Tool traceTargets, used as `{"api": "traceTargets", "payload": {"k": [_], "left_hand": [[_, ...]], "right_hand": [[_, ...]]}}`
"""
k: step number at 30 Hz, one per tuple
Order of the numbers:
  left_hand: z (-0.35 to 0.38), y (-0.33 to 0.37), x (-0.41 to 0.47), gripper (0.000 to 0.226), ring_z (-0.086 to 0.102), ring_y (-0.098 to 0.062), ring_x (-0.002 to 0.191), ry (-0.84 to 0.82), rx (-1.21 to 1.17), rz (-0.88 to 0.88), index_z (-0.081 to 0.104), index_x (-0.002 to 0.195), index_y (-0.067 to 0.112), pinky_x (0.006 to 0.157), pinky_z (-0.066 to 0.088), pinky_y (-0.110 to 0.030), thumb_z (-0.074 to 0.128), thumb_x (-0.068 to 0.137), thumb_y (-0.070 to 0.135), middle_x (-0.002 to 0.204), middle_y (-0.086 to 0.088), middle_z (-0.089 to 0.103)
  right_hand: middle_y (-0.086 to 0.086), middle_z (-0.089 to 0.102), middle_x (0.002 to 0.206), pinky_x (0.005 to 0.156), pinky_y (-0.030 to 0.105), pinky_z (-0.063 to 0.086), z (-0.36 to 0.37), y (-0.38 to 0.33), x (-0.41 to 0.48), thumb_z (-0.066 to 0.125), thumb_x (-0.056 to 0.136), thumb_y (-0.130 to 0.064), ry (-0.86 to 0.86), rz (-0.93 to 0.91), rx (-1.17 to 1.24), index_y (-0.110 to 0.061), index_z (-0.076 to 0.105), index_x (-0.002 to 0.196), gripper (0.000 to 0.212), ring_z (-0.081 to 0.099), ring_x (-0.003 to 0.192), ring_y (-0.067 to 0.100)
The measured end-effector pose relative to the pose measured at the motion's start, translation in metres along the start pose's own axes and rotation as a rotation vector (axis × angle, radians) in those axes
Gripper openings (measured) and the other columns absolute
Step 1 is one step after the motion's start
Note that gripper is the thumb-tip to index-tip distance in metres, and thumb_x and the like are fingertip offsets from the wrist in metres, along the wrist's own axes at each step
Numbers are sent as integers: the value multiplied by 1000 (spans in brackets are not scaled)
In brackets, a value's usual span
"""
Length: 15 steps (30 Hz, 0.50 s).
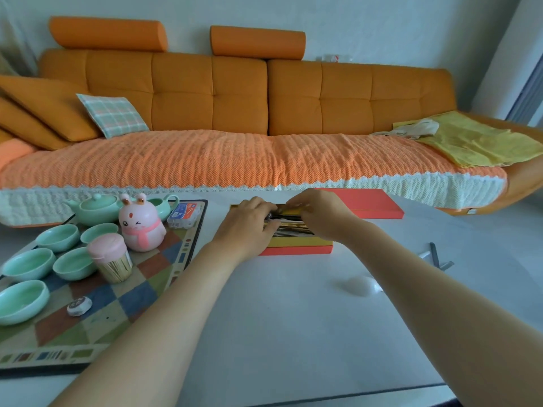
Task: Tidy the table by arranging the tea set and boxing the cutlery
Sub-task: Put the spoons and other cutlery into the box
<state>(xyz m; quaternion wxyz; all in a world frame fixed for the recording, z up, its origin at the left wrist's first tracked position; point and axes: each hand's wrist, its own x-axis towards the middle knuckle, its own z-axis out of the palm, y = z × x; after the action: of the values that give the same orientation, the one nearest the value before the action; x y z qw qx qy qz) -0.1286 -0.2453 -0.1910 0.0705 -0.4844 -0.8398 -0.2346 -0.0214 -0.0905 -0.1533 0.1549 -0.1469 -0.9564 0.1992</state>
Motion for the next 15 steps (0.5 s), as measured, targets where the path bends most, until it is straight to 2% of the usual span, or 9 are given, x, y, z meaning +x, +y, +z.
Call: {"api": "traceTargets", "payload": {"k": [2, 4, 7, 9, 12, 15], "left_hand": [[0, 13, -4, 31, 49, -16, 113, 69, -33, 41, 59, 123, 20, 92, 44, -34, 47, 100, 36, 119, 5, 54], [1, 30, -10, 23, 50, -16, 108, 114, -54, 94, 61, 114, 19, 86, 47, -35, 49, 99, 33, 113, 4, 54], [5, 55, -21, 19, 51, -12, 104, 114, -70, 154, 59, 110, 20, 78, 47, -30, 50, 99, 31, 111, 6, 54], [9, 71, -27, 17, 51, -9, 102, 78, -93, 170, 58, 110, 22, 74, 44, -25, 51, 98, 33, 110, 9, 53], [16, 91, -36, 15, 54, -7, 95, -23, -156, 153, 57, 109, 26, 69, 46, -22, 52, 97, 34, 108, 13, 53], [24, 106, -41, 21, 55, -8, 98, -139, -142, 135, 56, 116, 29, 80, 54, -27, 55, 96, 37, 113, 13, 55]], "right_hand": [[-7, 60, 103, 74, 31, 51, -9, 6, -12, 41, 90, 1, 39, -50, -53, -26, 72, 110, 46, 59, 90, 17], [-10, 59, 97, 75, 30, 48, -18, 14, -26, 45, 90, -1, 16, -62, -101, -27, 73, 105, 41, 57, 88, 15], [-17, 62, 92, 77, 26, 45, -33, 25, -50, 48, 87, -4, -90, -6, -86, -35, 73, 89, 39, 54, 82, 5], [-20, 64, 94, 78, 23, 46, -43, 33, -66, 47, 82, -7, -176, 31, -111, -40, 71, 85, 42, 55, 84, 1], [-17, 66, 97, 76, 21, 45, -55, 41, -88, 57, 79, -15, -360, 78, -145, -40, 72, 98, 35, 59, 87, 2], [-15, 65, 102, 82, 25, 46, -60, 47, -104, 69, 80, -25, -490, 93, -196, -37, 67, 113, 35, 58, 91, 4]]}}
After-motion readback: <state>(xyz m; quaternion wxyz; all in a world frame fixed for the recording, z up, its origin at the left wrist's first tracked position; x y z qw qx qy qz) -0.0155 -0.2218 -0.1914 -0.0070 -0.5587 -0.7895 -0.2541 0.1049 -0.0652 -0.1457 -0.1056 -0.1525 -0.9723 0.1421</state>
